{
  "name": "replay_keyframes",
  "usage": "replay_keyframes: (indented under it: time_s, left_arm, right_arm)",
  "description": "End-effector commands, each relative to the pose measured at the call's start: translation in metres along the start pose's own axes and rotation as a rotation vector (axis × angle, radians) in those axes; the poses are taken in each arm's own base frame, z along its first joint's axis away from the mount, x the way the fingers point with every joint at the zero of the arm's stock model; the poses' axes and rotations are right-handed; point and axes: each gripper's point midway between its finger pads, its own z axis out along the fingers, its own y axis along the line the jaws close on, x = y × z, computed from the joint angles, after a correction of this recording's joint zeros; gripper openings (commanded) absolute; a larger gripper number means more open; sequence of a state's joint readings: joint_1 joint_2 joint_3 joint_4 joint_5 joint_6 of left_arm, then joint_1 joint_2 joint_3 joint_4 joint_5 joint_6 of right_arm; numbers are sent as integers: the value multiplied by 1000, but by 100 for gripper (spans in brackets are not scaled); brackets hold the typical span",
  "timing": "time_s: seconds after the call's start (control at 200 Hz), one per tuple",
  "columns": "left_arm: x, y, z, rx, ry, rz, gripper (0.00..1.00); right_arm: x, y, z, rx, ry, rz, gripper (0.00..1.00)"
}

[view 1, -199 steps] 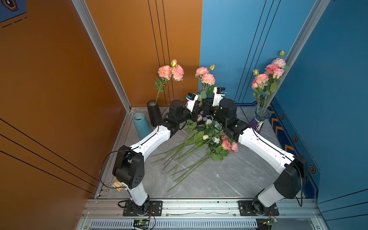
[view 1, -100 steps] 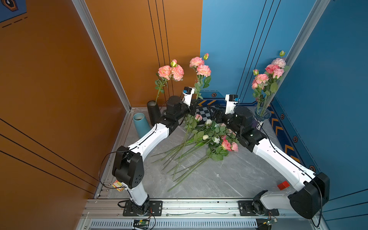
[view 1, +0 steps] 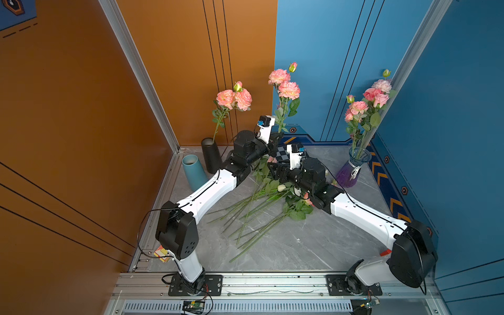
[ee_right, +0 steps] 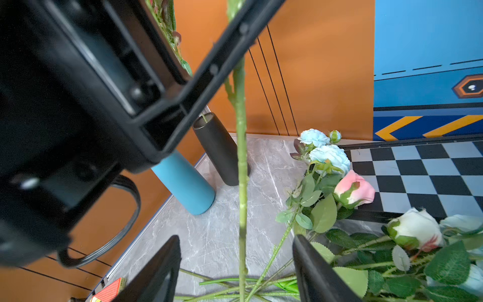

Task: Place the pink flowers into the vase
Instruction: Place the flower in the vase.

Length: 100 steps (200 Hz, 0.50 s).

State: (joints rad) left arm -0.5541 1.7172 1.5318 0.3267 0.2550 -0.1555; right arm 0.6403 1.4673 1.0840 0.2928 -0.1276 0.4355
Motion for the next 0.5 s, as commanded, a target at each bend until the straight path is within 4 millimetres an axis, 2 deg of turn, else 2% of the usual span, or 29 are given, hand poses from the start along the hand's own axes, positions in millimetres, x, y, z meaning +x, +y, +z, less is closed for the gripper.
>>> replay_keyframes:
  time_s: [0.0,0.2,0.3,0.445,0.496]
  left_arm:
    - [-29,-7,-4,4,-81,-7,0]
    - [-38,-11,-8,19,-106,-29,0]
    - [-41,-11,-9,17,-115,-29,0]
    - [-44,-10,-10,13,-126,-26,15]
    - [-46,-10,-9,16,-130,-24,31]
  right_arm:
    - [-20,2,5,6,-87,-3,61]
    - [-25,0,15,15,-121,-19,39]
    - [-25,-3,18,26,-132,-24,24]
    - [-21,-5,17,38,-141,-43,3]
    - [-21,-6,15,46,-148,-53,0]
